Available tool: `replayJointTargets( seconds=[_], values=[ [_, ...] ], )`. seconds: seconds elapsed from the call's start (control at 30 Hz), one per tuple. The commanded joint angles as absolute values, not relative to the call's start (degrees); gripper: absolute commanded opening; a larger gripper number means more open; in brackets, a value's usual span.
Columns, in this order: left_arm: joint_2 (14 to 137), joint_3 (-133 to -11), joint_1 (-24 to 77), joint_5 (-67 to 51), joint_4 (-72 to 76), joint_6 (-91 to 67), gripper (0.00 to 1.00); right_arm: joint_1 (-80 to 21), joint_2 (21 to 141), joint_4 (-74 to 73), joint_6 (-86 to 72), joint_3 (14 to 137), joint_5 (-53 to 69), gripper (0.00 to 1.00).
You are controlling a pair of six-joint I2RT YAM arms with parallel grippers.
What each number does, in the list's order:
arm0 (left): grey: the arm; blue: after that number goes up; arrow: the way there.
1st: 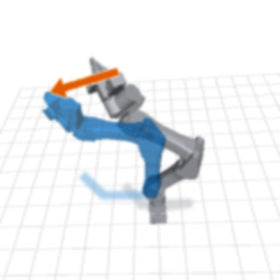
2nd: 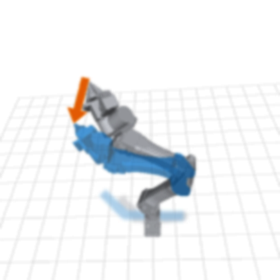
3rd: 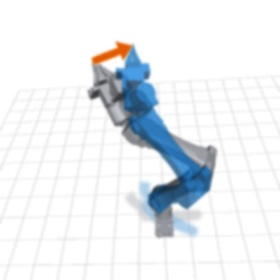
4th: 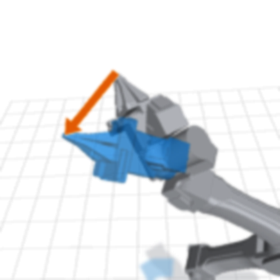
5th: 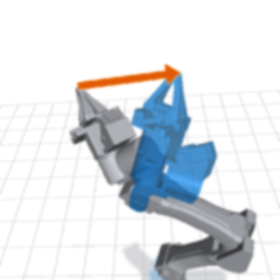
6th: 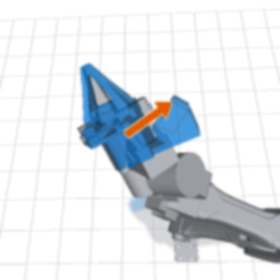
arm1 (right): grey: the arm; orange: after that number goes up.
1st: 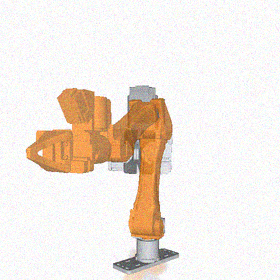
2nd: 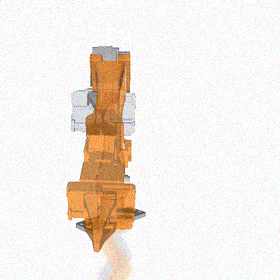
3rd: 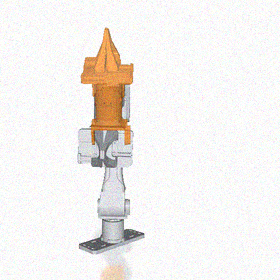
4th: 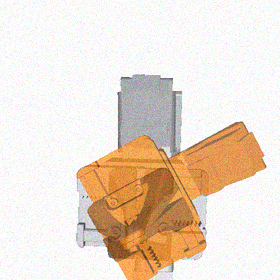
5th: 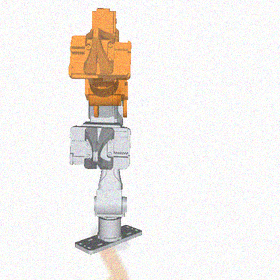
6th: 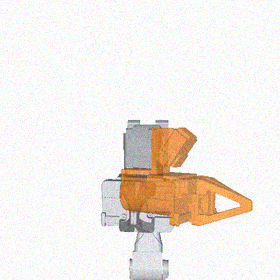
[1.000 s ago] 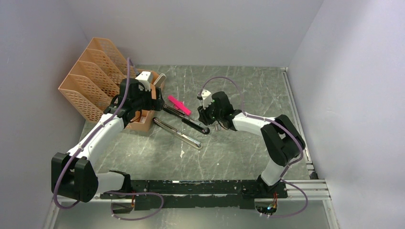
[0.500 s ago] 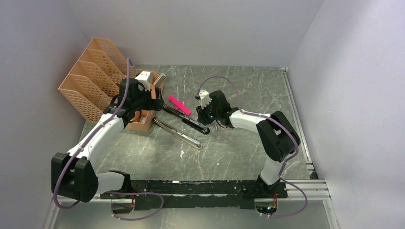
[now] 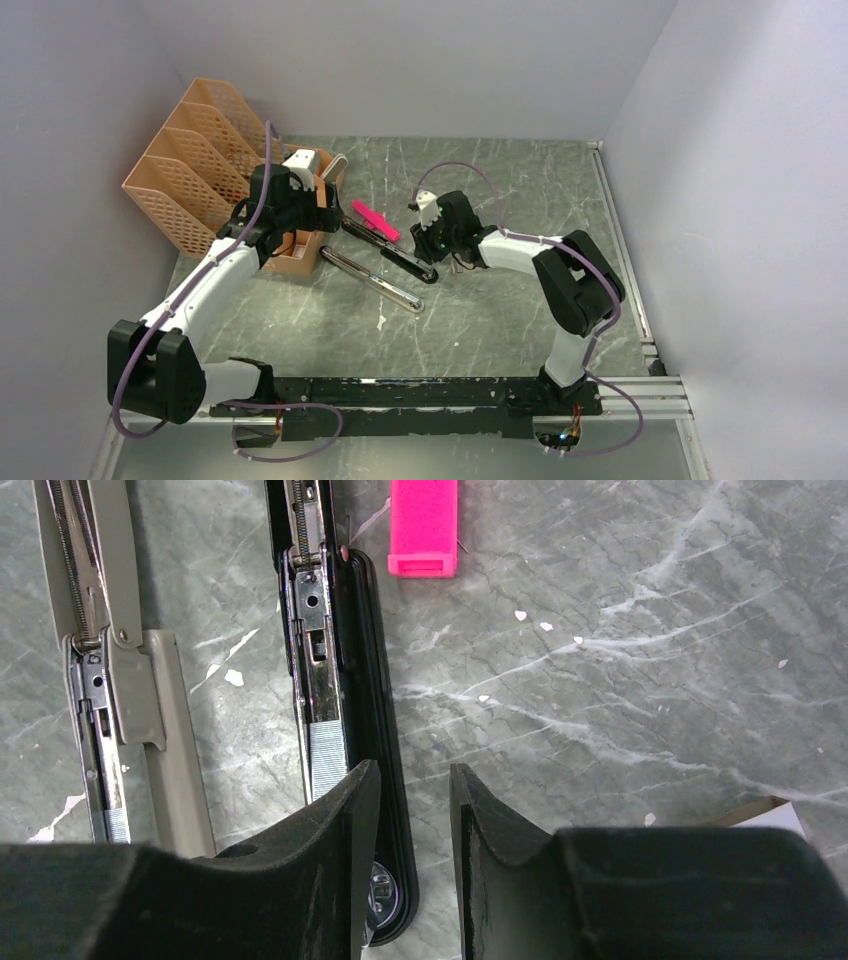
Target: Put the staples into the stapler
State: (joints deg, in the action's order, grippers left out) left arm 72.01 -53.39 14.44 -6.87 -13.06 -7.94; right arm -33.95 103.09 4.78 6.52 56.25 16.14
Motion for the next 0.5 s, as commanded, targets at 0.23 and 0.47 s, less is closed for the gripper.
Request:
replayJointTargets(
  seconds=[0.23,0.47],
  values=[
    [72.2,-52.7,13.9,-7.9,-10.8,-8.3,0.95,-33.7,93.1,10.2,6.5,49.6,14.3,0.36],
    [72.2,-52.7,13.9,-8.0,-10.7,-8.3,0.95,-33.8,93.7,7.1,7.8,49.6,17.6,0.36]
  ],
)
